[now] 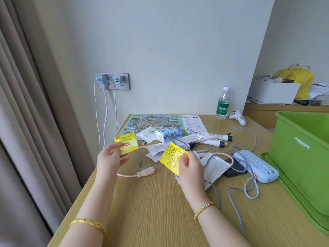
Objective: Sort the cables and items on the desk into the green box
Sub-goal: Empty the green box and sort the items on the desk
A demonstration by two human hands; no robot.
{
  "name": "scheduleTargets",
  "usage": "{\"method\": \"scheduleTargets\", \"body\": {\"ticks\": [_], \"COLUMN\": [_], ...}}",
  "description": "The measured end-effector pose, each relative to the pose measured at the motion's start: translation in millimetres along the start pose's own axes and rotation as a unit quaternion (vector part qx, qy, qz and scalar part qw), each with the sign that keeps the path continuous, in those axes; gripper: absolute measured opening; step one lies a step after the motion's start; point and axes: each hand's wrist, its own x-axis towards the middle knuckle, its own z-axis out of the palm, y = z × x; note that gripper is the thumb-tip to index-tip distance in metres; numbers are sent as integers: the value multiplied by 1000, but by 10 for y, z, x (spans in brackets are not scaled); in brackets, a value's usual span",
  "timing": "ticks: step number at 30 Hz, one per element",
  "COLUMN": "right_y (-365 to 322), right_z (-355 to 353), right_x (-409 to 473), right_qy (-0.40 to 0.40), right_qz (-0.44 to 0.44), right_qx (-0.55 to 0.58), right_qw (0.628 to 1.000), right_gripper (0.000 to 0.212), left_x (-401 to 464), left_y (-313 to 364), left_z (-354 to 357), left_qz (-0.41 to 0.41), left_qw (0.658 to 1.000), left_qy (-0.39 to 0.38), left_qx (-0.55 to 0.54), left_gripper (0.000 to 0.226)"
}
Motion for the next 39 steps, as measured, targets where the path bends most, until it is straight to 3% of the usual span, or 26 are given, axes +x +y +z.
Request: {"method": "scheduleTargets", "body": {"ticks": [6,8,13,15,18,21,24,28,29,31,34,39], "right_y": [-178,-202,-360,-394,-353,-269,-144,11,28,21,-56,-203], "right_z": [-299,-504,-1342,-1767,-2420,-2971,-3292,-3434,-3439,-3400,-3170,-2290], "right_x": [-2,41,222,277,306,315,346,385,385,369,363,344], "right_qy": [14,35,126,192,267,305,298,217,207,213,223,187], "right_qz": [60,62,-1,-78,-124,-98,-84,-47,-44,-57,-126,-215], "right_qx": [173,181,100,-61,-294,-386,-421,-471,-475,-461,-420,-306], "right_qw": [983,981,987,976,909,865,852,854,854,860,871,908], "right_gripper": [27,26,15,19,24,28,24,20,23,25,24,18], "left_x": [-421,-592,-1146,-1430,-1872,-2222,-2454,-2504,-2480,-2408,-2227,-1685], "left_y": [74,149,601,802,998,1061,1076,982,953,904,839,609], "left_z": [427,643,1407,1755,2242,2693,3059,3283,3282,3207,2959,2278], "left_qz": [40,65,216,261,342,397,449,485,485,490,485,405], "left_qw": [993,988,943,923,877,833,775,649,637,660,727,817], "left_qy": [-103,-124,-213,-250,-306,-347,-384,-423,-424,-402,-353,-294], "left_qx": [43,71,139,128,144,169,225,406,423,404,333,286], "left_gripper": [28,27,32,37,32,31,34,43,42,38,34,34]}}
